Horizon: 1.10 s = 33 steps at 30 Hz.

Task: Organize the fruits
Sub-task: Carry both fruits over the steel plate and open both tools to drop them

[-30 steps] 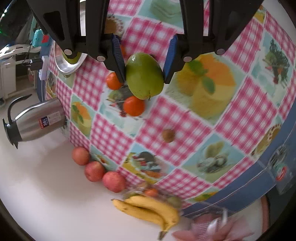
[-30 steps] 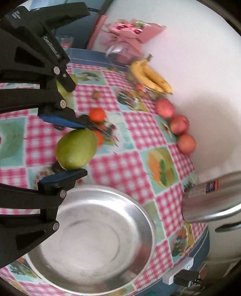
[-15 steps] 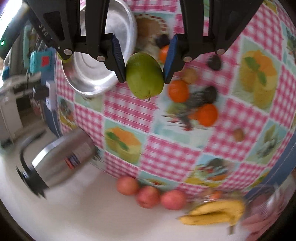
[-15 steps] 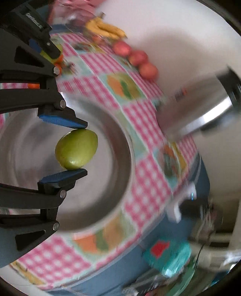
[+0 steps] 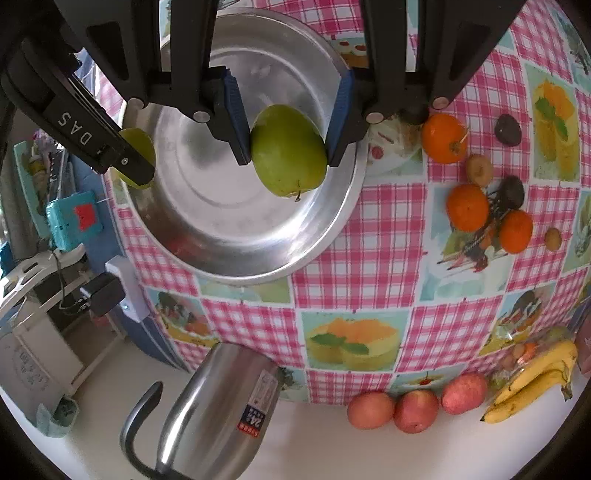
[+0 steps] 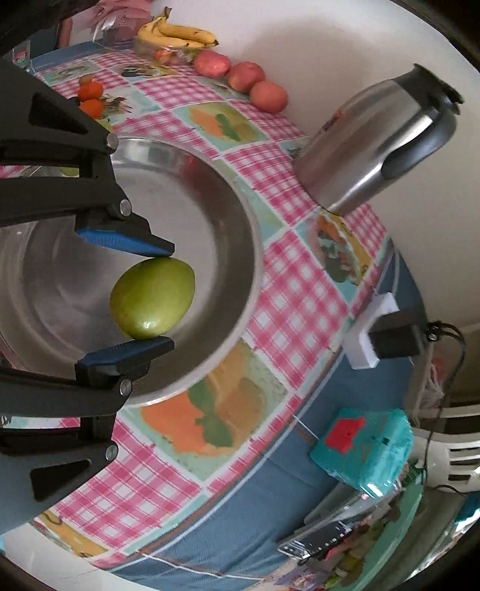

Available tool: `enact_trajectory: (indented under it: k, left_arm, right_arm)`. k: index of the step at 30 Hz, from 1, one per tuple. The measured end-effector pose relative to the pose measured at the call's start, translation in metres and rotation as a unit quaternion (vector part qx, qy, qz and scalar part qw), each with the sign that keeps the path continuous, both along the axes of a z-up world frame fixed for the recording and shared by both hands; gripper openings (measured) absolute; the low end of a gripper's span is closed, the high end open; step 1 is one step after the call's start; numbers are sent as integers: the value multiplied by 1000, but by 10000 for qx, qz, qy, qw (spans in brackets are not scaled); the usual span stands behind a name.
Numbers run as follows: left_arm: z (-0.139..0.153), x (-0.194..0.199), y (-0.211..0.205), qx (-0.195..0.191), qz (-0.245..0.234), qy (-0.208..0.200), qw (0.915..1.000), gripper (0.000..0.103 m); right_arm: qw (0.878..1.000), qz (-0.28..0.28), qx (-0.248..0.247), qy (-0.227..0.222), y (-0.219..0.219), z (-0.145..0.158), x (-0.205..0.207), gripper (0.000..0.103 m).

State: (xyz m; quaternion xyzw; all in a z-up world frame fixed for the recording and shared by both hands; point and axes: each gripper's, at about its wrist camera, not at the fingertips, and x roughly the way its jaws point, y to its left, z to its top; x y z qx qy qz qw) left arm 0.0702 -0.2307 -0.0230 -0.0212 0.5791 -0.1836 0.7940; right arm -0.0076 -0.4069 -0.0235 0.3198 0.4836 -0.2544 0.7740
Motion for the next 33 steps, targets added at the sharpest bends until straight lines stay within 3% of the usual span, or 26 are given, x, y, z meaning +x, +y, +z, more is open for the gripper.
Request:
enact_trajectory:
  k: [15,21,25,27,31,33]
  left_arm:
    - [-10,-2,-5,116,-105,175,9997,46]
    - [0,-4,-4,28,-137,92,9999,58]
    - [3,-3,4,4,-16,115,9999,66]
    - [6,-2,10,11,118,108,9999,71]
    - [9,2,29,129,495,50,9987,80]
    - [10,5,42,190,734,20,9971,84]
  right_arm:
    - [9993,288,-2,242,11,-7,11,50]
    - [9990,398,-101,151,16,2,15,54]
    - [9985,487,-235,70,21,13,17,67]
    - [9983,516,-264,40,22,16,17,68]
    - [9972,618,-410,54,27,23,19,81]
    - [9968,672,-434,55,30,24,20,82]
